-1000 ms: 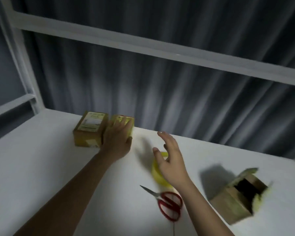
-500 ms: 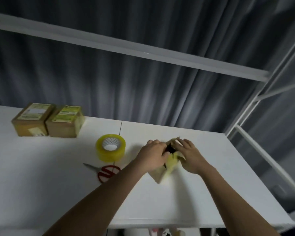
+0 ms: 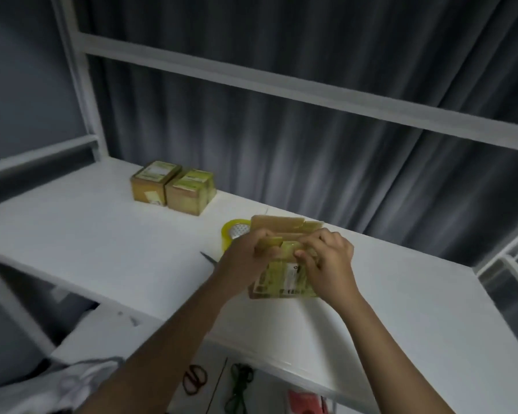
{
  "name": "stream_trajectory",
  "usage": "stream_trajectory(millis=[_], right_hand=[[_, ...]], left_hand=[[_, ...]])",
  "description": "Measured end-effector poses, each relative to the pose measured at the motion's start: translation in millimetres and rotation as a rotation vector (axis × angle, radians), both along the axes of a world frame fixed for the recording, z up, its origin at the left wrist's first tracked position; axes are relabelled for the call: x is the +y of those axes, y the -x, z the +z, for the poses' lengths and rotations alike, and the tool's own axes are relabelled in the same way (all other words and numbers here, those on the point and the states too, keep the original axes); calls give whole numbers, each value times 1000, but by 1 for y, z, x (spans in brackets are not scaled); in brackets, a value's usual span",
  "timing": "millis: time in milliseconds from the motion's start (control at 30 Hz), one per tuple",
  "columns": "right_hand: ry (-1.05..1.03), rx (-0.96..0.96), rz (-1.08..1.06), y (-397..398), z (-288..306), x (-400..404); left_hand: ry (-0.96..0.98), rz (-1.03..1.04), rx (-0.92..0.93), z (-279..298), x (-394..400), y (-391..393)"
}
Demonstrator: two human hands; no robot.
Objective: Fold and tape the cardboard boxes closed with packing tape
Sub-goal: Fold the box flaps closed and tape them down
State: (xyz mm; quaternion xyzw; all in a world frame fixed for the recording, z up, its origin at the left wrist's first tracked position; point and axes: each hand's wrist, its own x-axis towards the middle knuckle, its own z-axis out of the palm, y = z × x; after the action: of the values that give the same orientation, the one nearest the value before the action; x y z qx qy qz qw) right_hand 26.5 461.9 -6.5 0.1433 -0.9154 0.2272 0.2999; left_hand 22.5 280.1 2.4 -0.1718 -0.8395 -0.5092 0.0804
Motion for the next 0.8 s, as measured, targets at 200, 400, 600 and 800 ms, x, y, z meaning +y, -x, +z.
stream_trajectory(millis=[200,400,600,800], right_hand=[[89,-38,195,25,-5,-95],[146,-87,305,51,-18,-183],[85,-166,235,75,-14,-245],[21,-24,99,91,-37,-269]], left_hand=[[7,226,85,9,-88,-14],[207,440,167,3,-165,-6],[481,355,344,-13,-233,26],[428,221,206,-12,-260,68]])
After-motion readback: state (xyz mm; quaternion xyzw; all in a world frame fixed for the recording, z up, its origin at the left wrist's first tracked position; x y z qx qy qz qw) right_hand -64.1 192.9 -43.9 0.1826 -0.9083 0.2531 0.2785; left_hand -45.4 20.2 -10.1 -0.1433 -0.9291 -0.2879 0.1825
